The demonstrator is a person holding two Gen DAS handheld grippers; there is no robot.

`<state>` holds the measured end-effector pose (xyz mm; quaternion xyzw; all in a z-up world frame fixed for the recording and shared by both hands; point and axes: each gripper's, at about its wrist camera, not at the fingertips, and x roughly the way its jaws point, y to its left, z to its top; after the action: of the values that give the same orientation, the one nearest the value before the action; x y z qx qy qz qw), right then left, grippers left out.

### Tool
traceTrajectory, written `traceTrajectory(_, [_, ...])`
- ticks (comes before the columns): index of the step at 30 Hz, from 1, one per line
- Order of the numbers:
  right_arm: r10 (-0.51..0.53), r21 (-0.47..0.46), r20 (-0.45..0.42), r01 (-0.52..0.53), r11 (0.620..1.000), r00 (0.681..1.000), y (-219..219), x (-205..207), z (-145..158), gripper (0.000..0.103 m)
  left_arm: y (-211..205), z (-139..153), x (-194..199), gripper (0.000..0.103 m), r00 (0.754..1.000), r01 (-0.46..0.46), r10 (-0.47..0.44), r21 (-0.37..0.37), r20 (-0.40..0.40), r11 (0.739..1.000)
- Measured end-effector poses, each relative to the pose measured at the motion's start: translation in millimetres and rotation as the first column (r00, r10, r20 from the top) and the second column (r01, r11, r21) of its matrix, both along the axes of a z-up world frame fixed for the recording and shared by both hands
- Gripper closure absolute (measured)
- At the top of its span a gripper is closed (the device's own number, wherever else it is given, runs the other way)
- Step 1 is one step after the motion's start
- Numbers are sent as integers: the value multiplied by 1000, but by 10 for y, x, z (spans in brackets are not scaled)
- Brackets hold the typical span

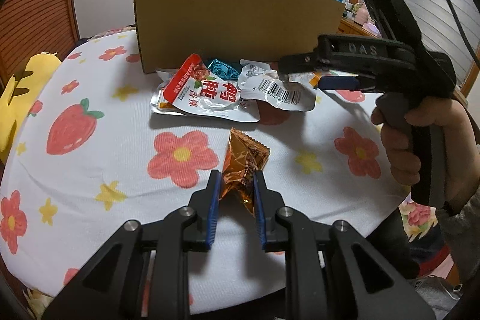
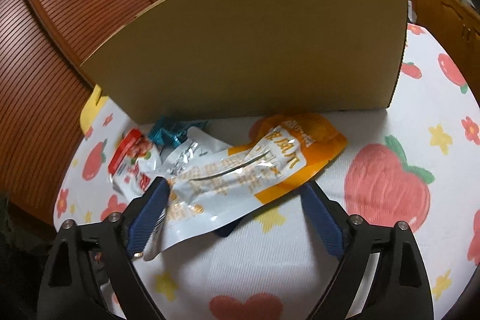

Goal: Organize snacks
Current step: 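Grasp the orange-brown candy packet with the left tool while the right tool grasps the orange sausage pouch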

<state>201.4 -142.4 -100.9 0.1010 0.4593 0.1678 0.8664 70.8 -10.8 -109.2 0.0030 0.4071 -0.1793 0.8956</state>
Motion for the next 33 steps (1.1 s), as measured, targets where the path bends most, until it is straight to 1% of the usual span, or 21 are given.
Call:
traceTrajectory(1, [-13,8,-3,13,1000,1000,-10,17,0,7,0,1,-1,85,1000,0,0,-1,0,1000])
traceTrajectory(4, [-55,45,-7,55,997,998,-60,61,-7,7,3,-1,2,85,1000,1,-1,-3,0,1000])
traceTrajectory(5, [-66,55,-8,66,996,998,-73,74,-6,7,5,0,3,85,1000,1,-1,-5,0,1000])
traceTrajectory(6, [-76,58,-7,76,995,997,-80,77,-7,9,9,-1,4,85,1000,1,-1,-5,0,1000])
traceTrajectory(7, [-91,66,-8,91,994,996,-104,80,-7,17,10,-2,4,85,1000,2,-2,-5,0,1000])
traceTrajectory(9, [-115,83,-14,115,990,993,-150,79,-7,28,11,-3,5,85,1000,2,-2,-6,1,1000])
traceTrajectory(10, [-126,103,-13,127,987,992,-188,65,1,36,12,-5,3,85,1000,1,-1,-6,2,1000])
traceTrajectory(11, [-133,124,-10,134,983,991,-233,50,12,39,11,-5,5,85,1000,1,-1,-4,3,1000])
traceTrajectory(13, [-144,155,-2,143,977,990,-297,12,35,51,4,-4,-1,85,1000,0,0,-2,4,1000])
traceTrajectory(14, [-147,163,2,145,976,989,-313,1,45,55,3,-5,0,85,1000,0,0,-2,4,1000])
traceTrajectory(15, [-150,168,5,147,975,989,-329,-5,57,64,4,-5,0,85,1000,0,0,-2,4,1000])
traceTrajectory(16, [-153,181,6,150,972,988,-350,-11,68,70,4,-5,1,85,1000,0,0,-2,4,1000])
traceTrajectory(18, [-155,192,10,150,970,988,-357,-19,75,76,7,-6,2,85,1000,0,0,-5,2,1000])
traceTrajectory(19, [-156,202,12,150,968,988,-369,-32,84,81,9,-7,2,85,1000,1,-1,-7,2,1000])
traceTrajectory(21, [-149,218,13,143,965,989,-394,-62,102,86,18,-8,6,85,1000,0,0,-12,-1,1000])
traceTrajectory(22, [-143,222,18,135,966,990,-480,-118,125,88,22,-8,6,85,1000,0,0,-14,-1,1000])
traceTrajectory(25, [-126,227,32,115,967,992,-476,-171,191,92,35,-12,9,85,1000,-2,2,-25,-5,1000])
traceTrajectory(28, [-114,230,40,102,968,993,-461,-226,235,95,30,-8,6,86,1000,2,-3,-34,-7,999])
traceTrajectory(33, [-90,236,53,75,969,995,-392,-296,284,96,35,43,-9,86,1000,2,-1,-50,14,999])
